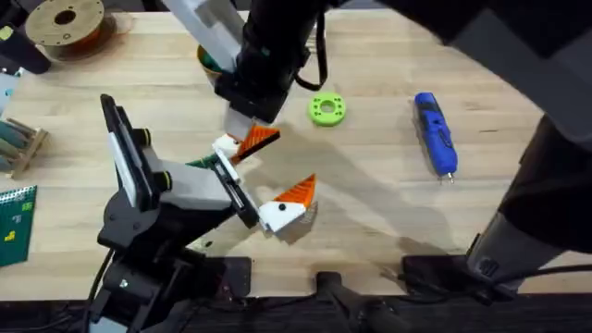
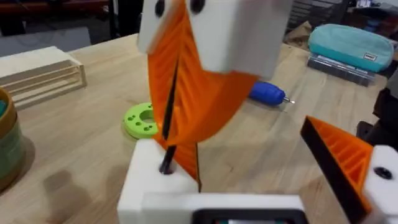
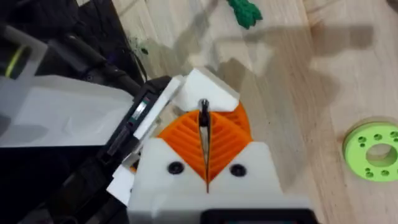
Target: Pick up the gripper from the table and insert it into the empty holder that is missing its gripper. Then pick up a screw, insert it into the mounting hole, and use the screwdriver to tighten it. Finally, clean up the table by picking up the vegetable and placing it into the bucket.
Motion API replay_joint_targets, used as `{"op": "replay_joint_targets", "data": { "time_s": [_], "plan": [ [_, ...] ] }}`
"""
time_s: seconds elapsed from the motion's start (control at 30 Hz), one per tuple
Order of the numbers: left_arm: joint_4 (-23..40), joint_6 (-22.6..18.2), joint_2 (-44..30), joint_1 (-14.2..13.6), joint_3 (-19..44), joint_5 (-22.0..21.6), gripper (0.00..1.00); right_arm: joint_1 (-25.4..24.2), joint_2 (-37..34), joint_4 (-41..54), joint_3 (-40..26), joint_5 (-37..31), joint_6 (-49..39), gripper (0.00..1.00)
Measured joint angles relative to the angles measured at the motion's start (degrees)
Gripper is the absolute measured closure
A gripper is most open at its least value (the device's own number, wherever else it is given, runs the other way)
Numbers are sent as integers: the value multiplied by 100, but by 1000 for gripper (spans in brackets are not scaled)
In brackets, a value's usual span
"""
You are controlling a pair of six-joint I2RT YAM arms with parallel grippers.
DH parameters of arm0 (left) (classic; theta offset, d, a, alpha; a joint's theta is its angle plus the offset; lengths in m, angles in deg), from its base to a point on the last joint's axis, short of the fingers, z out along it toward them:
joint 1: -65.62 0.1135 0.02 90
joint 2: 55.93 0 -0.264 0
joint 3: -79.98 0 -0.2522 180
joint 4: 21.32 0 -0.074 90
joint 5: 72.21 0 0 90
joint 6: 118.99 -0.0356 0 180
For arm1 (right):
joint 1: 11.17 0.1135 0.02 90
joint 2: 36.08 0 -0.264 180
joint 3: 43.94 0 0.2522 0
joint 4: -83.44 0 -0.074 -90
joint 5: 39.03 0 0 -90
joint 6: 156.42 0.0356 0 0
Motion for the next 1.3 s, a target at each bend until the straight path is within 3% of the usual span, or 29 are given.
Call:
{"op": "replay_joint_targets", "data": {
  "time_s": [1.13,1.3],
  "plan": [
    [-2,-7,0,0,0,3,13,-32,-28,-208,-15,255,2,995],
    [-2,-8,0,0,0,3,14,-206,-12,-167,-268,263,2,995]
  ]
}}
